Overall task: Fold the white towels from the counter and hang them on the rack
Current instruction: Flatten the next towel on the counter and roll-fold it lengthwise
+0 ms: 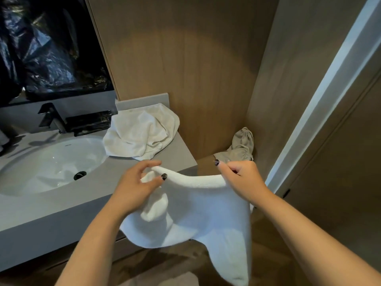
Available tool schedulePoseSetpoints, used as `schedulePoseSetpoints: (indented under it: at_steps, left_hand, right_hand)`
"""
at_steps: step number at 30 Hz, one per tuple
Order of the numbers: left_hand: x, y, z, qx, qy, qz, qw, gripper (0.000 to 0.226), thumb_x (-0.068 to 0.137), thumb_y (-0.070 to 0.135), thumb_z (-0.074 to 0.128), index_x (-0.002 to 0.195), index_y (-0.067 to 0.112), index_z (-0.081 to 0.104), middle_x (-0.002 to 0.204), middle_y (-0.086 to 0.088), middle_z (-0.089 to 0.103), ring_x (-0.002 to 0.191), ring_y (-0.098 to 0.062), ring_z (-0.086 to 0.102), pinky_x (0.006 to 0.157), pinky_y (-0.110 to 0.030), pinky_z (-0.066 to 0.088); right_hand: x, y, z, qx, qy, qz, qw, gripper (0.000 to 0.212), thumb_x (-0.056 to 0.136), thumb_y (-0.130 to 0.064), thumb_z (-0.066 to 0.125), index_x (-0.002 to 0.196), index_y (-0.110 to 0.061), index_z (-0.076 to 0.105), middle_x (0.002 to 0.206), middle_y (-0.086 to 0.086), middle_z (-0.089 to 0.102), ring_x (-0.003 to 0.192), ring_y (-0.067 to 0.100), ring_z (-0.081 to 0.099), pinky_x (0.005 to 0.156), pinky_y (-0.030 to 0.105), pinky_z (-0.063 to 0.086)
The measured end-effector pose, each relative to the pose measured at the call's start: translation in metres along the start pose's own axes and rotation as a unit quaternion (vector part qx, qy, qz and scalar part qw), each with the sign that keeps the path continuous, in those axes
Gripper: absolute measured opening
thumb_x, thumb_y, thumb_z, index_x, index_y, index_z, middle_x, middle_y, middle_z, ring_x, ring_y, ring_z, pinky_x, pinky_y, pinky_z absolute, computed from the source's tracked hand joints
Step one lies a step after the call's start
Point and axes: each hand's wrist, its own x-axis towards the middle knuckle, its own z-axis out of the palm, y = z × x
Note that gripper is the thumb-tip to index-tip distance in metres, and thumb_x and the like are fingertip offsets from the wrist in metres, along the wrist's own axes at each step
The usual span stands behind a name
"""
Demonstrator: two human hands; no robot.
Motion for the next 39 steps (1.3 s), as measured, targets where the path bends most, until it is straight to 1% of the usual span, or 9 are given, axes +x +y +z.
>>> schedulePoseSetpoints:
  at_steps: [4,8,14,21,27,30,34,36,39]
  left_hand:
    - [-0.007,0.020,0.021,0.038,-0.102,0.077,0.991,0.042,0.086,0.023,0.073,0.120,0.044,0.063,0.113,0.020,0.063,0.096,0.006,0.057,0.080,-0.009,0.042]
    - [-0.016,0.029,0.044,0.058,-0.160,0.113,0.979,0.003,0.091,0.028,0.067,0.091,0.027,0.069,0.085,0.008,0.068,0.075,0.000,0.057,0.071,-0.019,0.044]
    - [-0.011,0.017,0.042,-0.002,-0.059,0.092,0.994,0.019,0.081,0.044,0.059,0.072,0.028,0.064,0.065,0.010,0.061,0.060,-0.002,0.049,0.057,-0.018,0.037]
    - [-0.004,-0.012,0.026,0.027,0.006,0.012,1.000,0.023,0.089,0.019,0.069,0.066,0.023,0.066,0.061,0.016,0.062,0.056,-0.002,0.051,0.055,-0.019,0.038]
    - [0.003,-0.030,0.012,0.043,0.077,-0.053,0.995,0.017,0.090,0.017,0.066,0.074,0.015,0.069,0.075,0.000,0.067,0.077,-0.022,0.059,0.064,-0.030,0.042]
    - [0.002,-0.027,0.016,0.035,0.093,-0.052,0.994,0.011,0.091,0.019,0.065,0.081,0.019,0.069,0.083,0.006,0.067,0.086,-0.022,0.059,0.068,-0.030,0.041]
    - [-0.010,-0.002,0.032,0.017,-0.003,0.007,1.000,0.030,0.090,0.021,0.067,0.114,0.039,0.063,0.106,0.024,0.060,0.094,0.001,0.055,0.078,-0.012,0.038]
    - [-0.015,0.008,0.047,0.029,-0.078,0.036,0.996,0.041,0.089,0.023,0.069,0.123,0.042,0.057,0.097,0.020,0.059,0.086,0.006,0.055,0.074,-0.005,0.038]
    - [-0.024,0.014,0.071,0.047,-0.165,0.062,0.983,0.022,0.090,0.027,0.067,0.107,0.039,0.061,0.086,0.015,0.063,0.078,0.006,0.058,0.069,-0.008,0.042]
  right_hand:
    - [0.004,-0.018,0.016,-0.014,-0.049,-0.061,0.997,0.056,0.095,-0.029,0.059,0.046,-0.020,0.033,0.045,-0.010,0.026,0.047,0.008,0.027,0.050,0.024,0.021]
    - [0.008,-0.040,0.025,-0.011,-0.073,-0.086,0.994,0.052,0.089,-0.050,0.049,0.045,-0.027,0.032,0.043,-0.010,0.029,0.045,0.008,0.030,0.048,0.020,0.023]
    - [0.005,-0.022,0.014,-0.045,-0.123,-0.039,0.991,0.054,0.098,-0.035,0.054,0.051,-0.021,0.030,0.047,-0.009,0.026,0.049,0.008,0.028,0.050,0.025,0.021]
    - [-0.005,0.011,-0.014,-0.082,-0.149,0.039,0.985,0.055,0.100,-0.032,0.049,0.051,-0.021,0.027,0.045,-0.008,0.026,0.048,0.009,0.026,0.054,0.029,0.023]
    - [-0.002,0.018,-0.023,-0.163,-0.169,0.059,0.970,0.054,0.100,-0.041,0.044,0.053,-0.017,0.033,0.047,-0.003,0.029,0.047,0.011,0.027,0.053,0.033,0.025]
    - [-0.001,0.020,-0.019,-0.165,-0.164,0.062,0.971,0.055,0.100,-0.039,0.045,0.051,-0.018,0.033,0.046,-0.004,0.031,0.046,0.012,0.028,0.053,0.033,0.026]
    - [-0.001,0.006,-0.004,-0.204,-0.171,0.016,0.964,0.055,0.100,-0.043,0.046,0.052,-0.016,0.036,0.046,-0.001,0.035,0.048,0.015,0.032,0.051,0.032,0.024]
    - [-0.003,-0.009,0.005,-0.224,-0.190,-0.028,0.956,0.056,0.100,-0.042,0.046,0.050,-0.019,0.034,0.045,-0.002,0.034,0.050,0.017,0.033,0.052,0.034,0.027]
    - [-0.008,-0.026,0.021,-0.261,-0.194,-0.101,0.940,0.053,0.099,-0.042,0.040,0.051,-0.021,0.035,0.048,-0.001,0.043,0.054,0.019,0.037,0.052,0.033,0.028]
